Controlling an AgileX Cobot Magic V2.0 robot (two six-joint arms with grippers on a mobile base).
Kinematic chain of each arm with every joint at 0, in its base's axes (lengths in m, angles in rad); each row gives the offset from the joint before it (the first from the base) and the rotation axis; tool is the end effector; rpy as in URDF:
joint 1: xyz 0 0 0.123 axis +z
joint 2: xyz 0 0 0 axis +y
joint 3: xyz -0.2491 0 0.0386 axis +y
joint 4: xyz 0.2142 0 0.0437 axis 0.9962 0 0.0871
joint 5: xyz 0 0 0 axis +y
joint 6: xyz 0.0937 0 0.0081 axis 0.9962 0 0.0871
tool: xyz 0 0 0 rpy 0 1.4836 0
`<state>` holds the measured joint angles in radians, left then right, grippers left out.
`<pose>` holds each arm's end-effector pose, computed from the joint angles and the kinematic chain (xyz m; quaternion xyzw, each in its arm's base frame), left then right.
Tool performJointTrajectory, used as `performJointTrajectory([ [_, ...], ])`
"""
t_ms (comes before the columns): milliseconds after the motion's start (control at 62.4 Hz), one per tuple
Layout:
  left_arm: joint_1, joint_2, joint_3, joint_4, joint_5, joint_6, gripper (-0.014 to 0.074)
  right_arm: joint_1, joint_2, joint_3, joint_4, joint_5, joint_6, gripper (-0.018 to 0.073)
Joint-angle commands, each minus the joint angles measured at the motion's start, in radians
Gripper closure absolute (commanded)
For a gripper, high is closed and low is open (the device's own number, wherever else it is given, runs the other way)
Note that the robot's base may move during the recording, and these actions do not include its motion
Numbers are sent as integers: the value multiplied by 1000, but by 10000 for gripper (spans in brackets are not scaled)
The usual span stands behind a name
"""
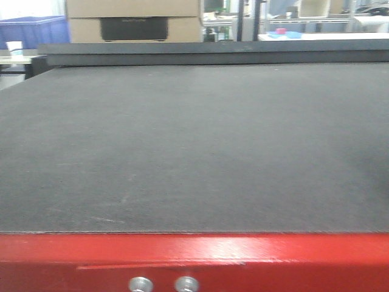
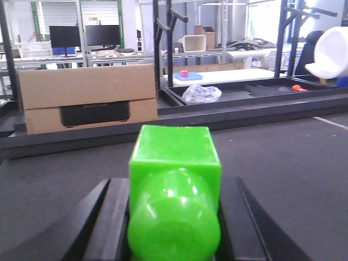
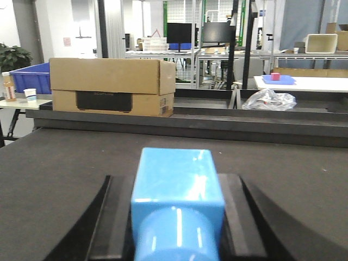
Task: Grab block from conveyor and place in blue bin
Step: 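Drive the base away from the conveyor, turning past its red frame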
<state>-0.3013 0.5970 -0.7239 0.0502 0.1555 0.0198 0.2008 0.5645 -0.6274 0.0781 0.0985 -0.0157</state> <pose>0.1115 -0.0339 0.3709 0.1236 0.6748 -0.0815 0.7230 0.1127 0.0237 0.3507 -0.0505 0.6867 0.0976 0.7186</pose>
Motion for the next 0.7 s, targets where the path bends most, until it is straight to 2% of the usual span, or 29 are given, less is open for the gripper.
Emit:
performJointTrajectory([
  [0,-7,-3,2,-2,-16,2,707,2,-5,1,-8,-25,-3,721],
  [689,-7,-5,2,-2,-16,2,707,2,-5,1,-8,-25,-3,721],
])
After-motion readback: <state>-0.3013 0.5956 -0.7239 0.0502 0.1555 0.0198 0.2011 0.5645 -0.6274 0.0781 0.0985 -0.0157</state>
